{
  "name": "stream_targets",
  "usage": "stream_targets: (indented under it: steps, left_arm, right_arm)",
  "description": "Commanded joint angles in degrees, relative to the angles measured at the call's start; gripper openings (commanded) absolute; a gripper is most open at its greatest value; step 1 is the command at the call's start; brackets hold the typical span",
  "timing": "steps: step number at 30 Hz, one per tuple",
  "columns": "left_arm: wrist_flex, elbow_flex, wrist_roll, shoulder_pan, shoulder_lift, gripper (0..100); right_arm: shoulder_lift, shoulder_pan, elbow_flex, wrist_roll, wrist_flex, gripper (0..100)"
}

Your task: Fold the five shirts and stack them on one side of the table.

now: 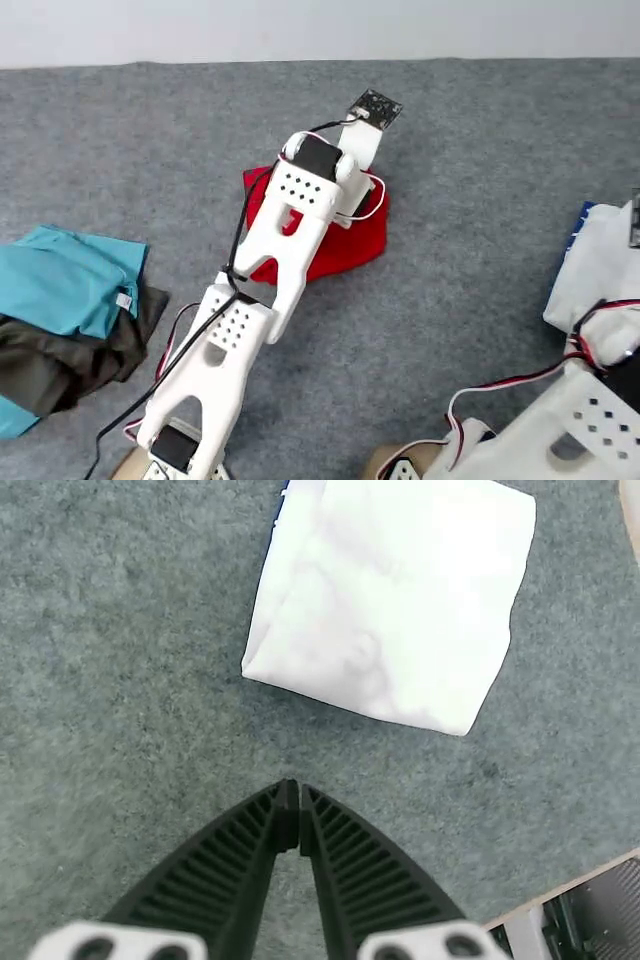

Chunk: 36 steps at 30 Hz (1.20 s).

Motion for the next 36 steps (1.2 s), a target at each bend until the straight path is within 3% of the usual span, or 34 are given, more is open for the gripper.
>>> stream_targets:
  steps: [1,8,14,16,23,30,36]
  left_arm:
    - [1.0,-5.7,2.0,1.2,0.4,0]
    - [-2.3,-7.3,3.5,3.8,3.0,2]
    - [-0.1,-7.4,3.7,4.8,2.8,23]
    - [0.8,-7.5,3.5,4.7,2.5,25]
    - [1.1,-7.4,3.4,1.1,-3.8,25]
    - [1.2,-7.2,3.9,-7.8,-12.2,24]
    - [1.3,-6.3,3.8,-15.9,-17.4,10]
  right_arm:
    - [-0.7,0.4,-0.3,0.8,-0.8,0.9]
    - [-0.7,0.4,-0.3,0.8,-0.7,0.9]
    - [-0.9,0.4,-0.3,0.8,-0.2,0.9]
    - [-0.9,0.5,-0.4,0.8,-0.2,0.9]
    - [-0.9,0.5,-0.4,0.8,-0.2,0.9]
    - [-0.9,0.0,-0.6,0.6,-0.4,0.9]
    - [-0.4,-10.9,-0.6,-0.1,0.0,0.9]
